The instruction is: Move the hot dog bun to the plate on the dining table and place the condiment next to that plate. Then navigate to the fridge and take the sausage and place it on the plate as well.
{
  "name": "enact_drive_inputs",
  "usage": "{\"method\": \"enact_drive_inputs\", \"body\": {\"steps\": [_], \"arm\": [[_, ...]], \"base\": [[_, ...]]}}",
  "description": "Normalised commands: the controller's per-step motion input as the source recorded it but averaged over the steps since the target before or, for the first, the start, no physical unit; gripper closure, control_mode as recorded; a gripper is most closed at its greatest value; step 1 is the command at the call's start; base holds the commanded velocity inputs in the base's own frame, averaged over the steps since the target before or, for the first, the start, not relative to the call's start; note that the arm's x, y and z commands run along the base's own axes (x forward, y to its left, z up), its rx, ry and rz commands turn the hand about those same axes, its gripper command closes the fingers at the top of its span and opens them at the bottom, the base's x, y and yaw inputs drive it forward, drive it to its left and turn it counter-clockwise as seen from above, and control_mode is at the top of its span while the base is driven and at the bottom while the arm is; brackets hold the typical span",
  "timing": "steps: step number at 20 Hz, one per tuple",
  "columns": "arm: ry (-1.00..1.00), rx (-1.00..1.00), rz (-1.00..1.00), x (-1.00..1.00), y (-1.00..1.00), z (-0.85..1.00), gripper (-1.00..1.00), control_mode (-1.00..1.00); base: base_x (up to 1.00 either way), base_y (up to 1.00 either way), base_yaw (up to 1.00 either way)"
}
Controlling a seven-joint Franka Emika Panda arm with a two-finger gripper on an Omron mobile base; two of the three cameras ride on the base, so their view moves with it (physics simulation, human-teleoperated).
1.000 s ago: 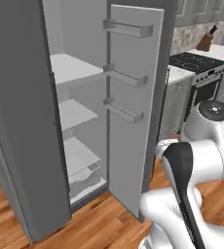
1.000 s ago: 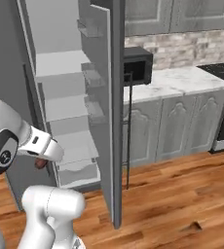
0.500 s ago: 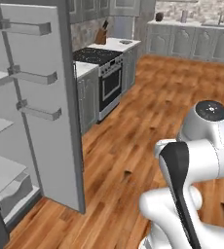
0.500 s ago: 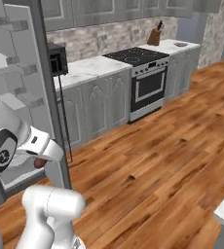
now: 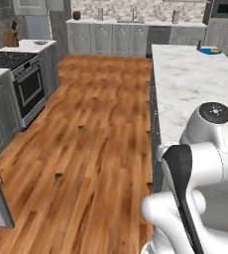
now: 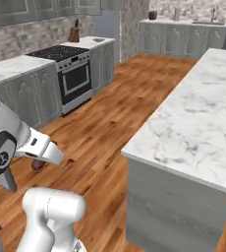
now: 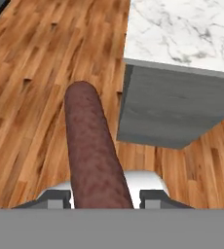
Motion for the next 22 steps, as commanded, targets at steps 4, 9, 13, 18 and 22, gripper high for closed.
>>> {"method": "enact_drive_inputs", "body": {"steps": [4,9,13,18,22], "arm": [[0.0,0.0,0.0,0.0,0.0,0.0,1.0,1.0],[0.0,0.0,0.0,0.0,0.0,0.0,1.0,1.0],[0.0,0.0,0.0,0.0,0.0,0.0,1.0,1.0],[0.0,0.0,0.0,0.0,0.0,0.0,1.0,1.0],[0.0,0.0,0.0,0.0,0.0,0.0,1.0,1.0]], "base": [[-0.22,-1.0,-0.39],[0.04,-1.0,-0.24],[0.2,-1.0,-0.1],[0.3,-1.0,-0.06],[0.42,-1.0,-0.01]]}}
